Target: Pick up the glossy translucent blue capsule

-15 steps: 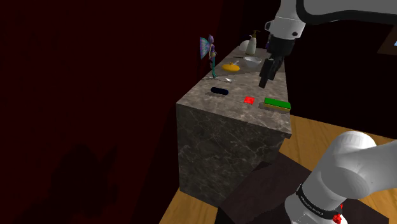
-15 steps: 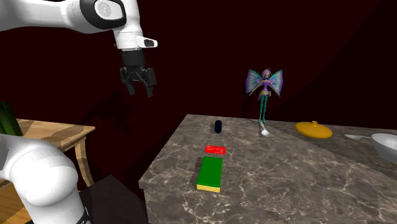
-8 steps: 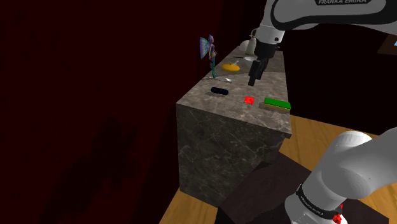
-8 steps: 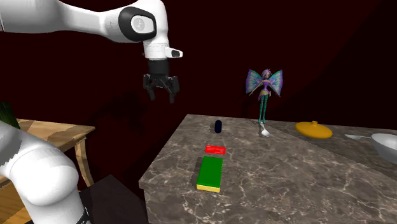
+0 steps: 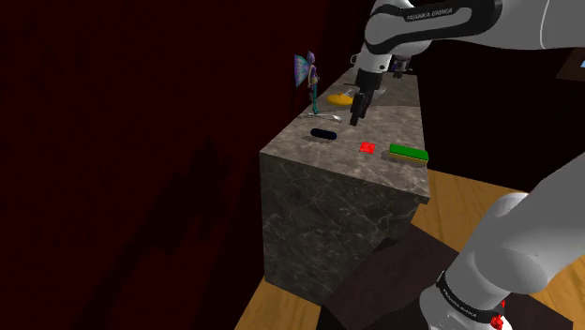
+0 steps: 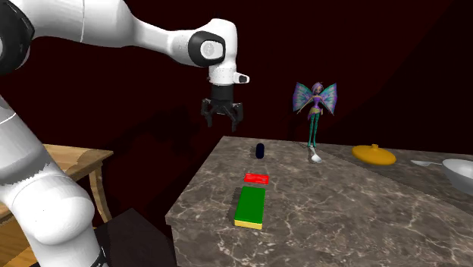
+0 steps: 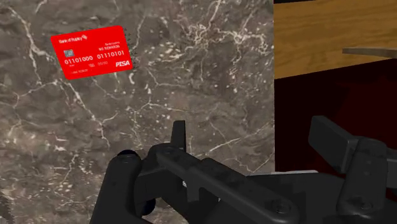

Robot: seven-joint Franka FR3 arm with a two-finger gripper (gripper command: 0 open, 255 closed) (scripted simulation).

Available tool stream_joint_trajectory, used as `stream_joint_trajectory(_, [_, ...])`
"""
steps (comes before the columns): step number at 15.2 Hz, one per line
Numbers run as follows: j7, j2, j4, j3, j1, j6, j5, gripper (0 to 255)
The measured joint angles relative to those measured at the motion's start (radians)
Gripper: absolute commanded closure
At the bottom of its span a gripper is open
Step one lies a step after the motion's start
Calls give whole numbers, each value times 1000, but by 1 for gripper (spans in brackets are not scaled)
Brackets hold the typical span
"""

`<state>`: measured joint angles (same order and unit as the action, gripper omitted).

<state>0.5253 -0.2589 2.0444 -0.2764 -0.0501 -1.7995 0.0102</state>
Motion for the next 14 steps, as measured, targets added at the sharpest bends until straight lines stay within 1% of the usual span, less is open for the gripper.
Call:
stream_joint_trajectory(4, [104, 163, -115, -39, -2, -17, 60, 0])
stream_joint_trajectory(7, [183, 302, -230, -58, 8, -13, 116, 0])
stream_joint_trajectory(10, [260, 436, -353, -67, 34, 7, 171, 0])
stream_joint_trajectory(14, [336, 630, -553, -56, 78, 49, 242, 0])
